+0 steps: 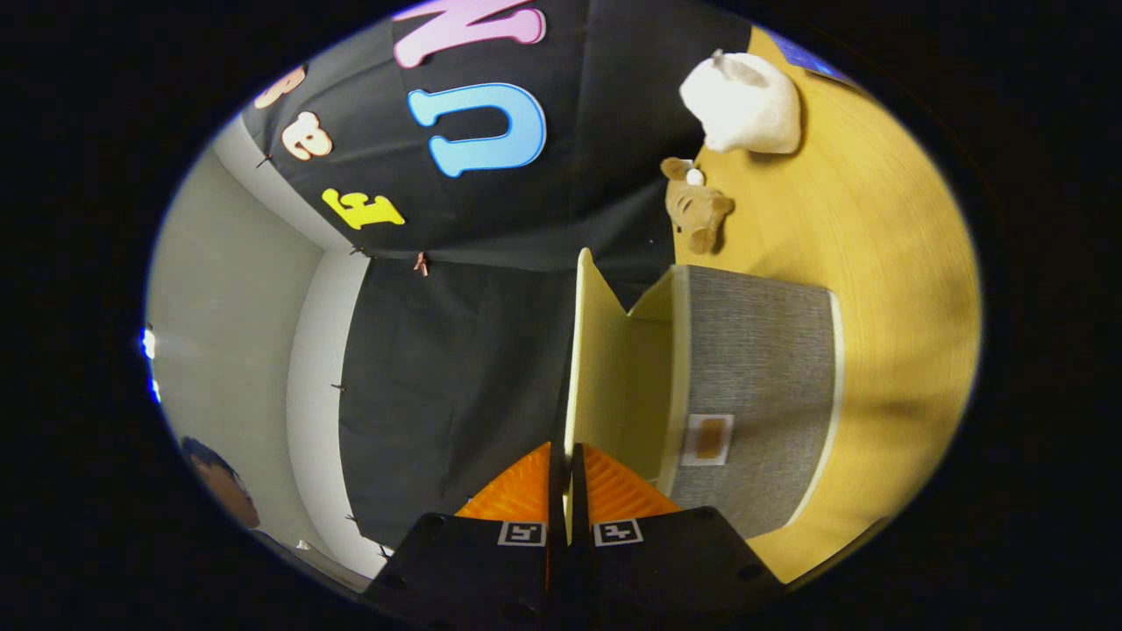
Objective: Open the storage box then place both shoes into the box .Put the left shoe in first, then the right shoe, with the right side of both shoes facing outward in a uniform manner.
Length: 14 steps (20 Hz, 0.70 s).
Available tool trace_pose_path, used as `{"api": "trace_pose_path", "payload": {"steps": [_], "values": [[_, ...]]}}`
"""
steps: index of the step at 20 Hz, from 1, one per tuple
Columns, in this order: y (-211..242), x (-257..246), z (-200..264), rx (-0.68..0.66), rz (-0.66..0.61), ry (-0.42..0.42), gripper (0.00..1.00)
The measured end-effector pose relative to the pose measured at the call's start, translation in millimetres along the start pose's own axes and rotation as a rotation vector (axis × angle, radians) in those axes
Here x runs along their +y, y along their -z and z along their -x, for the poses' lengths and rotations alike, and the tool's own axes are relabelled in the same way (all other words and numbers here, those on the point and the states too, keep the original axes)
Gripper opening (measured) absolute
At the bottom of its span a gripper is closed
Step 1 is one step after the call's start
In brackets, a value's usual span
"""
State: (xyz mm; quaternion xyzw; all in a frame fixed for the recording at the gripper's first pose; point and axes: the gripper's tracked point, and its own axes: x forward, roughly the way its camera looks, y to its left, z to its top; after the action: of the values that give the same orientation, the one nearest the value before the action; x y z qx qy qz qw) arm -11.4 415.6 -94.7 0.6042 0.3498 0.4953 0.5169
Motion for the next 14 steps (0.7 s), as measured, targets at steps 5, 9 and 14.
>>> {"api": "trace_pose_path", "payload": {"steps": [5, 9, 14], "values": [[5.4, 52.1, -44.4, 0.005, 0.135, 0.037, 0.06], [19.0, 81.7, -91.0, 0.035, 0.251, 0.064, 0.06], [43.5, 94.9, -152.3, 0.079, 0.365, 0.106, 0.06]]}}
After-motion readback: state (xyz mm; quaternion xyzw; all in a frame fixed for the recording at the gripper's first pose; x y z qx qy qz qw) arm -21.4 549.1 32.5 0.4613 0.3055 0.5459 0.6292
